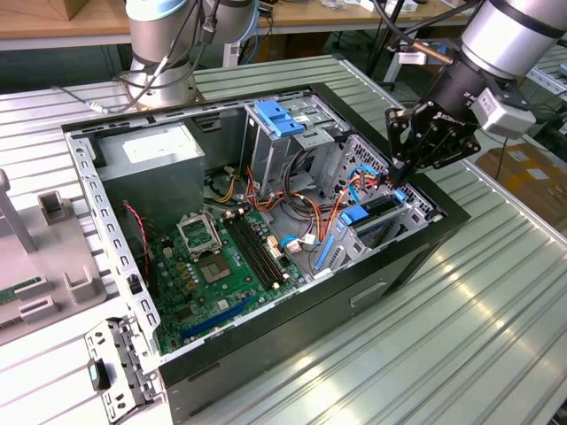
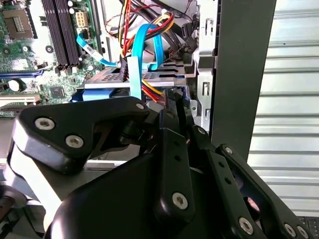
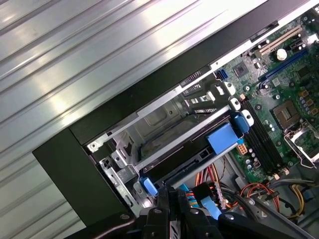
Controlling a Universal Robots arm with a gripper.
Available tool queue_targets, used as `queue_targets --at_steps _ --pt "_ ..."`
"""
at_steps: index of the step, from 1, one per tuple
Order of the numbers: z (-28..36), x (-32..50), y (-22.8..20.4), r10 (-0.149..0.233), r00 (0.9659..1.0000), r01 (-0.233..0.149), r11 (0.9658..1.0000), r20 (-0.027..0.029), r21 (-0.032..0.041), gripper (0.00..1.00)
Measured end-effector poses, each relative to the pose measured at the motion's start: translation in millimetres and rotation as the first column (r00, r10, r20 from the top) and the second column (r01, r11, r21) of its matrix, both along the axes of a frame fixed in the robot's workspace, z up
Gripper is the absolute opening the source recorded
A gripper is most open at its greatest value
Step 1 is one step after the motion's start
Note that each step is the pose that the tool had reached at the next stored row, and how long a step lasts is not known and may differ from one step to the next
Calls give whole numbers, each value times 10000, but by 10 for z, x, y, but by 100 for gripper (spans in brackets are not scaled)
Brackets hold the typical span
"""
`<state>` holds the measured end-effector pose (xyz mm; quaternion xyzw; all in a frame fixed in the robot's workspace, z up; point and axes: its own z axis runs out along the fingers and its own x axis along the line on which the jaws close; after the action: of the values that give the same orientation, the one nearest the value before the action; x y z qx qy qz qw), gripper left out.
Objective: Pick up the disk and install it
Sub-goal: 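Insert the first disk wire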
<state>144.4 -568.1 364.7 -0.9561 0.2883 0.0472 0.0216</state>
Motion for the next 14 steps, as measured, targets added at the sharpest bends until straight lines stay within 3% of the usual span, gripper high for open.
queue_targets --at_steps 14 --pt "-16 -79 -16 0 10000 0 10000 0 0 18"
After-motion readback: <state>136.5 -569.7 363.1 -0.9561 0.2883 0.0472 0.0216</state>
